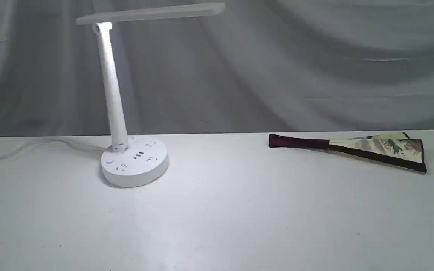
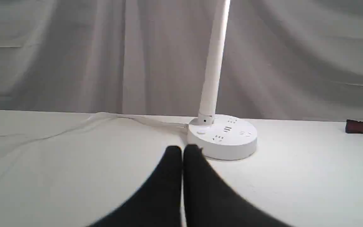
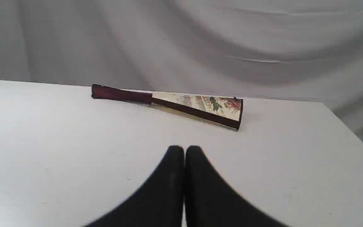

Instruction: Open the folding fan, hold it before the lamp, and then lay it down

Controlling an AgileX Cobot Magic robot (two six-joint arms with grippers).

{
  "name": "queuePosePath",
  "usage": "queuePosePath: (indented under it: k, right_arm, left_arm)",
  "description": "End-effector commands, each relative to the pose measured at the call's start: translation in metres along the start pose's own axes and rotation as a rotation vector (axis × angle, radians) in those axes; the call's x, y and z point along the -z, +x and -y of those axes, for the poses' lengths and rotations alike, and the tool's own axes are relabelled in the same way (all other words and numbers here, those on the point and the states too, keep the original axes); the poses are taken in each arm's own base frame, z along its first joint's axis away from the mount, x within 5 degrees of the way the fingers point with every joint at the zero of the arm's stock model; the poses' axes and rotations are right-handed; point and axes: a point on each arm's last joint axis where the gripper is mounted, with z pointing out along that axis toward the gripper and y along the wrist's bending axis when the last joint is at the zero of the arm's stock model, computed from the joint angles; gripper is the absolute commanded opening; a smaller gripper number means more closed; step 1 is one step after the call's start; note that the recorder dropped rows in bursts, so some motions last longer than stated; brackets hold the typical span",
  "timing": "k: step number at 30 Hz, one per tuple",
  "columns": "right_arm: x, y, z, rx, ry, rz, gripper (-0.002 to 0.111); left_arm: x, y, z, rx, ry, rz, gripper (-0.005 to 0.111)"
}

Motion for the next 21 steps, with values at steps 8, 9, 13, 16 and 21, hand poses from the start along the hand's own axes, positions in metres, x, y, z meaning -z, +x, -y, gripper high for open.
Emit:
queuePosePath:
  k: [8,9,13,16,21]
  right_arm:
    - [0.0,0.0012,-0.0002,-0.002,-0.002,-0.002,0.0]
    - [0.0,0.0012,-0.0002,-0.002,-0.002,-0.002,0.0]
    - [0.0,0.0012,-0.0002,-0.003,-0.002,-0.002,0.0]
    - [0.0,0.0004,-0.0001,-0.003,-0.001,0.007,0.0]
    - [0.0005,-0.0078,0.0007,-0.003,0.008,0.098,0.0]
  left_arm:
    - [0.0001,0.001,0.0002,0.003,0.005,0.002,0.0]
    - [0.0001,0.001,0.0002,0.003,0.005,0.002,0.0]
    - [0.0001,0.001,0.0002,0.003,0.005,0.002,0.0]
    - [0.0001,-0.0001,0.0002,0.003,0.006,0.013,0.0]
    - [0.0003,-0.0051,0.0008,0.102,0.015,0.068,0.0]
